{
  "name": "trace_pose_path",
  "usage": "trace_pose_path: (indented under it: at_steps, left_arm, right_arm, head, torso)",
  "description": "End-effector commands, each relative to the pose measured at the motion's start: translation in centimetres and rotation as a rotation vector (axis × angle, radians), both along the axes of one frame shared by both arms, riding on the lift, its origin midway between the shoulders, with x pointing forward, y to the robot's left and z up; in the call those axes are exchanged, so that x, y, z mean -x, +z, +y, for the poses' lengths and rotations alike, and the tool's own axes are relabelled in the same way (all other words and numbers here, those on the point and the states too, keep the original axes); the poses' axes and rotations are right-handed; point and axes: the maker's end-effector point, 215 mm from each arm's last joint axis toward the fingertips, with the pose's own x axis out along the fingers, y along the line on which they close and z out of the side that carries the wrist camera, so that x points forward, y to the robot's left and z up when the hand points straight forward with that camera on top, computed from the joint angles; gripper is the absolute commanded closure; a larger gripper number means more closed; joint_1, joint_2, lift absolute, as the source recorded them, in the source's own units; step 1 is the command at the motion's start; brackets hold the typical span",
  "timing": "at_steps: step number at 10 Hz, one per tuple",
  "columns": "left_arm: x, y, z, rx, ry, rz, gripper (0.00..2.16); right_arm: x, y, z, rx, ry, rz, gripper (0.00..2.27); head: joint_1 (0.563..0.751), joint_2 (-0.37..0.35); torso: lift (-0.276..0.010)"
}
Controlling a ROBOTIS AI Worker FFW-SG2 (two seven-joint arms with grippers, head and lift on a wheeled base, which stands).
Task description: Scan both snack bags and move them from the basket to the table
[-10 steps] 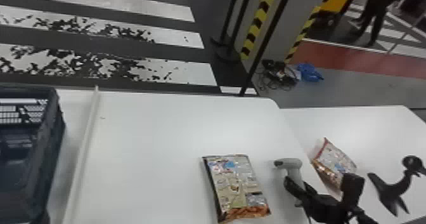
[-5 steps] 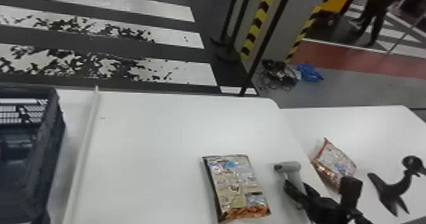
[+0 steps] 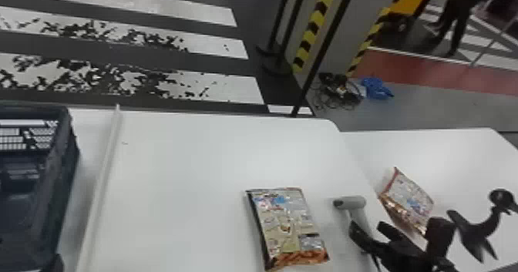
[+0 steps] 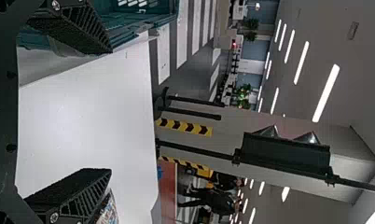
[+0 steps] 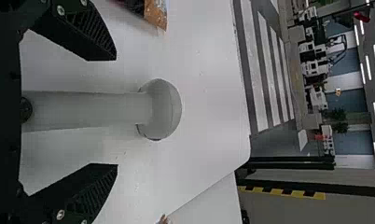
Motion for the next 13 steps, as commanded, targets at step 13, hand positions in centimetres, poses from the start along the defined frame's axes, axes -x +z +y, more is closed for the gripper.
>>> trace_pose_path:
  at_steps: [13]
  left_arm:
    - [-1.0, -1.6, 0.9, -0.009, 0.005, 0.000, 0.09]
  right_arm:
    - [-1.6, -0.1, 12.5, -0.328, 0.133, 0.157, 0.08]
  head:
    - [0.695, -0.308]
  torso:
    - [-0.098]
